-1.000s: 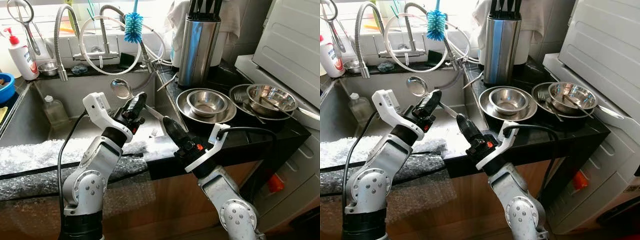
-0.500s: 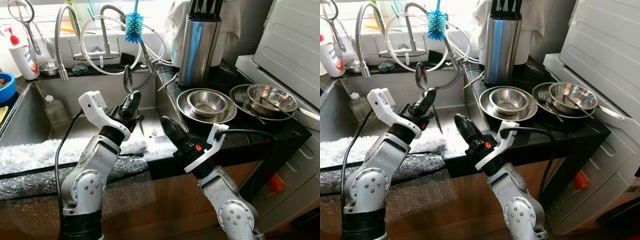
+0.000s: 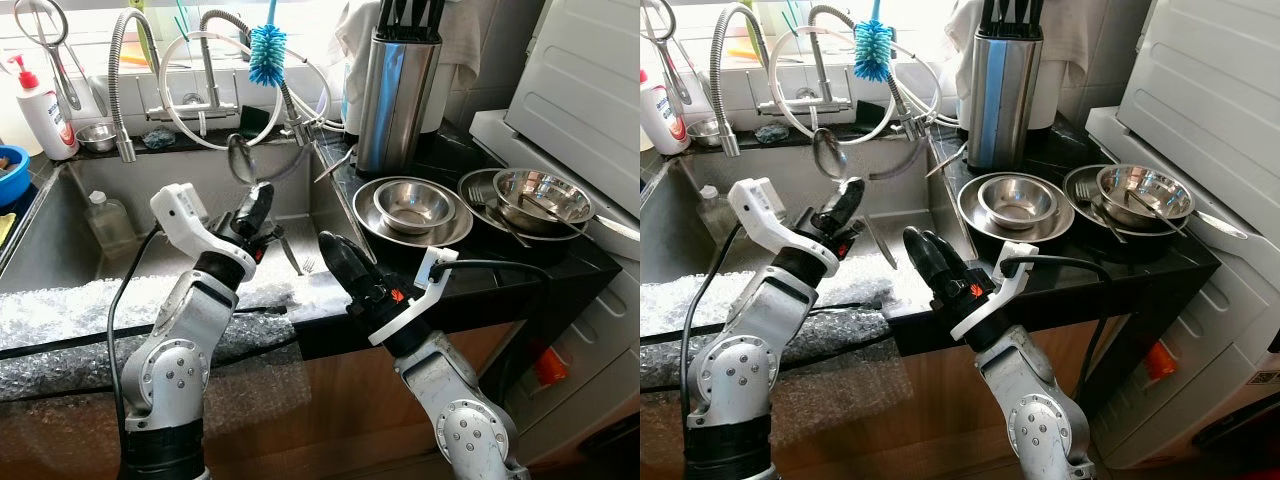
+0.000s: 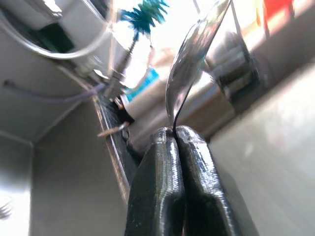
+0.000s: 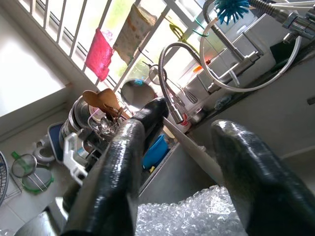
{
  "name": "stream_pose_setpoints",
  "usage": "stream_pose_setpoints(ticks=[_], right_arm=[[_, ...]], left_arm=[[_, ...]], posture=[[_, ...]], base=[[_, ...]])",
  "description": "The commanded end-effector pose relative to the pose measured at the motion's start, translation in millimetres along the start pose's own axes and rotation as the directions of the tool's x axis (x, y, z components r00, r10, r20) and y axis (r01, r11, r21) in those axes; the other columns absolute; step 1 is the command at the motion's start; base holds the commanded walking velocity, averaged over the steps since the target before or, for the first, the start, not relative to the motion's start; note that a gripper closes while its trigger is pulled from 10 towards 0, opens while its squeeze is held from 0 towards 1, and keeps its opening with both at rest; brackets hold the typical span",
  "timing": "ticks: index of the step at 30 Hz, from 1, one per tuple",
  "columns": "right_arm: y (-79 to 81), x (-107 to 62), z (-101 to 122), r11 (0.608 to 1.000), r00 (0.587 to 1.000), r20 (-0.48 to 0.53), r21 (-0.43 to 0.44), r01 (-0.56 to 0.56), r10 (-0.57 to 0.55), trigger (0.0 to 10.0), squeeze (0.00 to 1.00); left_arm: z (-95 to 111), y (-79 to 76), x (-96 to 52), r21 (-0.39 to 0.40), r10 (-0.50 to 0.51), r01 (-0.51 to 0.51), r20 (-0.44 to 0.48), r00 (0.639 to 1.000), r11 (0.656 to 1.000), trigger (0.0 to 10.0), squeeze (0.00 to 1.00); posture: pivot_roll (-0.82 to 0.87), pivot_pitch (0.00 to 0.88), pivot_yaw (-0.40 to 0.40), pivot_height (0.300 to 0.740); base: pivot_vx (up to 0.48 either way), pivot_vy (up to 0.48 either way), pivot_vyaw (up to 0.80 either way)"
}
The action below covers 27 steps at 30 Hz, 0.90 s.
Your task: Kitchen organization
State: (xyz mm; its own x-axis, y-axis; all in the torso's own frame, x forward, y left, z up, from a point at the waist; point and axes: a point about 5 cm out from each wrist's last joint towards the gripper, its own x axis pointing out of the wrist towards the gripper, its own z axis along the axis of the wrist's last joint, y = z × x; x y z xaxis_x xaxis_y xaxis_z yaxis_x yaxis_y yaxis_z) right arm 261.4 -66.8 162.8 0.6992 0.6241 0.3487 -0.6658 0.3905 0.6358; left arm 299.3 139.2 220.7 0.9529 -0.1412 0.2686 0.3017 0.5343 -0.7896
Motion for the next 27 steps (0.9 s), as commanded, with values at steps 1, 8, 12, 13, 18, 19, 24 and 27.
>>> stream_pose_setpoints(ticks=[1, 8, 12, 13, 18, 19, 24, 27], right_arm=[[1.6, 1.0, 6.4, 1.0, 1.0, 0.024, -0.026, 0.009, -0.009, 10.0, 0.23], [-0.5, -1.6, 7.5, 1.0, 0.999, 0.027, -0.017, 0.024, -0.023, 10.0, 0.0], [-10.1, -10.4, 15.7, 0.978, 0.99, 0.036, -0.155, 0.141, -0.137, 10.0, 0.0], [-12.7, -13.9, 18.3, 0.965, 0.986, 0.036, -0.202, 0.169, -0.165, 10.0, 0.0], [-21.5, -29.7, 30.0, 0.912, 0.965, 0.056, -0.315, 0.261, -0.257, 10.0, 0.0], [-23.1, -34.2, 32.0, 0.899, 0.96, 0.059, -0.338, 0.278, -0.275, 10.0, 0.0], [-34.6, -57.5, 25.6, 0.757, 0.914, 0.047, -0.544, 0.362, -0.403, 10.0, 0.0], [-44.9, -71.9, 24.5, 0.638, 0.857, 0.118, -0.619, 0.459, -0.502, 10.0, 0.0]], left_arm=[[10.8, 5.4, 3.0, -0.102, 0.047, -0.041, 0.059, 0.997, 0.994, 0.0, 0.0], [16.3, 11.9, 3.2, -0.115, 0.09, -0.081, 0.076, 0.993, 0.99, 10.0, 0.0], [19.7, 21.9, 3.3, 0.119, 0.191, -0.207, 0.13, 0.973, 0.971, 10.0, 0.0], [21.8, 26.5, 3.1, 0.162, 0.229, -0.254, 0.158, 0.96, 0.953, 10.0, 0.0], [31.3, 41.9, 4.0, 0.196, 0.336, -0.388, 0.253, 0.907, 0.901, 10.0, 0.0], [33.1, 44.4, 4.8, 0.204, 0.349, -0.407, 0.269, 0.898, 0.89, 10.0, 0.0], [29.6, 37.5, 13.0, 0.367, 0.262, -0.355, 0.281, 0.923, 0.86, 10.0, 0.0], [26.8, 37.5, 15.2, 0.424, 0.229, -0.333, 0.279, 0.933, 0.842, 10.0, 0.0]], posture=[[-0.13, 0.0, -0.015, 0.74], [-0.13, 0.0, -0.017, 0.74], [-0.13, 0.0, -0.017, 0.74], [-0.14, 0.0, -0.017, 0.74], [-0.15, 0.0, -0.013, 0.74], [-0.15, 0.0, -0.013, 0.74], [-0.15, 0.0, -0.011, 0.74], [-0.15, 0.0, -0.011, 0.74]], base=[[0.0, 0.0, 0.0], [0.0, 0.0, 0.0], [0.0, 0.0, 0.0], [0.0, 0.0, 0.0], [0.0, 0.0, 0.0], [0.0, 0.0, 0.0], [0.0, 0.0, 0.0], [0.0, 0.0, 0.0]])
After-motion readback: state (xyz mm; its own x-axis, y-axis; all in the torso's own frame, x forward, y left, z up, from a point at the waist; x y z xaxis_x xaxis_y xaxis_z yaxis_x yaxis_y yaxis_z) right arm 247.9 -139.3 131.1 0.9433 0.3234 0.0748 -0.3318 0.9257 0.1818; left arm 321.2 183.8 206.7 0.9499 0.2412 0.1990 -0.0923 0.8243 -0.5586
